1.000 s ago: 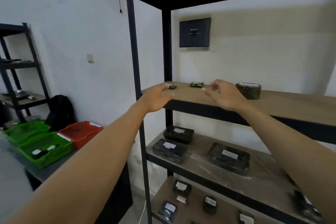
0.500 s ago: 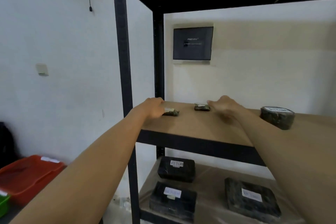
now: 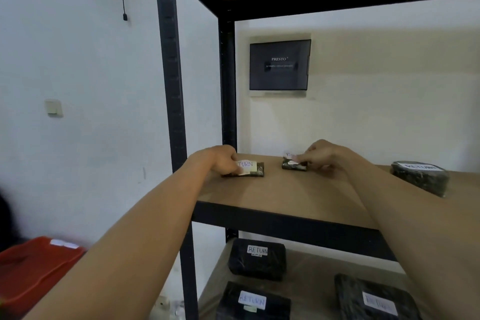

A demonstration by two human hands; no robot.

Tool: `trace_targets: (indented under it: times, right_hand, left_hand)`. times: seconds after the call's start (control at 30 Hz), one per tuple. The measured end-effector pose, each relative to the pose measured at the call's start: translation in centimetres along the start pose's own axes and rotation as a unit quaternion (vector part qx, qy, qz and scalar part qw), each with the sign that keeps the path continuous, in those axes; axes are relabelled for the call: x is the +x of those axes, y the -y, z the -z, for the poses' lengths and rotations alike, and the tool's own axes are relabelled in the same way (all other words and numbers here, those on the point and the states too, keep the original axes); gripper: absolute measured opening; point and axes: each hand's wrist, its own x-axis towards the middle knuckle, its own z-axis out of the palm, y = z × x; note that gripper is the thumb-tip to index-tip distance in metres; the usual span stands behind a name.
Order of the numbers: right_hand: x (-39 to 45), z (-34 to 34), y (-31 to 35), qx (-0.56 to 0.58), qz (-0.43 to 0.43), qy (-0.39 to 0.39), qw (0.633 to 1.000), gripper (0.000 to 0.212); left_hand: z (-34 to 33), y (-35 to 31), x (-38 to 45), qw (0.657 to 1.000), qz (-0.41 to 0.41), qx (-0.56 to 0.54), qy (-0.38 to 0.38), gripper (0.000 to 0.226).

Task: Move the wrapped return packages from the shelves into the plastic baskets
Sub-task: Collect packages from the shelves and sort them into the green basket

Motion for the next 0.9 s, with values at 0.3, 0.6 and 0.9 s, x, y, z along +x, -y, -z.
trace_targets:
  times: [0.3, 0.6, 0.9]
  right_hand:
    - [-5.1, 0.9, -0.6, 0.121, 0.11, -0.032, 0.986, 0.042]
    - [-14.9, 5.0, -2.4, 0.206, 0.177, -0.125, 0.954, 0.022]
    - [-27.2, 10.2, -14.1, 0.212, 0.098, -0.18, 0.956, 0.025]
  left_hand:
    - [0.4, -1.1, -1.7, 0.986, -0.074, -0.147, -0.042, 0.026]
    - [-0.5, -4.3, -6.1, 0.925, -0.208, -0.31, -0.067, 0.022]
    - [-7.4, -20.0, -9.6, 0.858, -0.299, -0.415, 0.043, 0.016]
